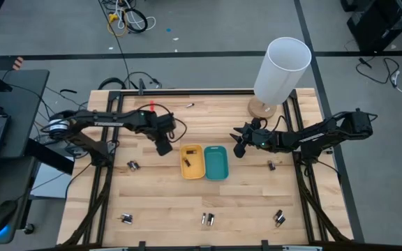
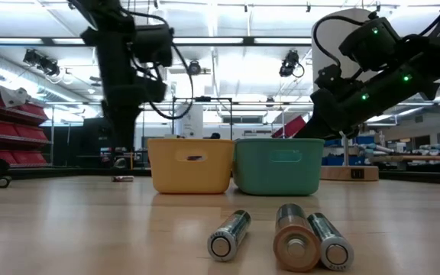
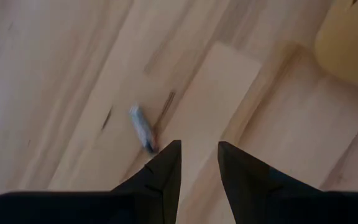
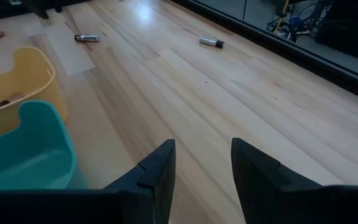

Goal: Sort batteries
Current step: Put the black battery into the yellow bin

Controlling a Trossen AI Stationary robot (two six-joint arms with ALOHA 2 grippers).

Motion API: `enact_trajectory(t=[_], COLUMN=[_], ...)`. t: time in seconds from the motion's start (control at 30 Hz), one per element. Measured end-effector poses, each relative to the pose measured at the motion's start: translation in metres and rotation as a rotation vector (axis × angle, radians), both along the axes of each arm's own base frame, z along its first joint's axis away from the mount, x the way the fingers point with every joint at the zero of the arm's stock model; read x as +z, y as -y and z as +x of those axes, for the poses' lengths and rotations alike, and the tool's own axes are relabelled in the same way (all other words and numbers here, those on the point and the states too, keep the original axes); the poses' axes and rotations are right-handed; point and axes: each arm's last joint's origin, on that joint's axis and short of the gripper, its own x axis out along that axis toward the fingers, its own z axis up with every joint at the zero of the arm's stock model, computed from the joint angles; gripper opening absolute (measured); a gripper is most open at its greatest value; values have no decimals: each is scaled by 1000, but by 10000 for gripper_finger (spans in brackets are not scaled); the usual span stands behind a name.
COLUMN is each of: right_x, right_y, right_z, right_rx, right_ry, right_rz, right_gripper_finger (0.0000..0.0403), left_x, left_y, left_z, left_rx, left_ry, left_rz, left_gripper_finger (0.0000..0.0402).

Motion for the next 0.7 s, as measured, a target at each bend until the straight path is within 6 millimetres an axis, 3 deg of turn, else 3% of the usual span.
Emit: enact_trajectory(t=[0.2,0.33,0.57,0.7], right_x=[-1,1,16,25], right_y=[0,0,3,6], right_z=[-1,1,7,8], right_rx=[0,36,73,67], right_ry=[-19,-27,66,132], right_rz=[0,-69,-197,-259], right_gripper_finger=[142,143,145,145], left_x=[5,-7,-42,-47], left_y=[8,20,43,47], left_z=[-30,-44,-63,-65], left_rx=[106,174,269,284], left_ry=[-29,-48,-191,-194], left_rz=[-38,-167,-284,-260], left_gripper_finger=[123,145,251,324])
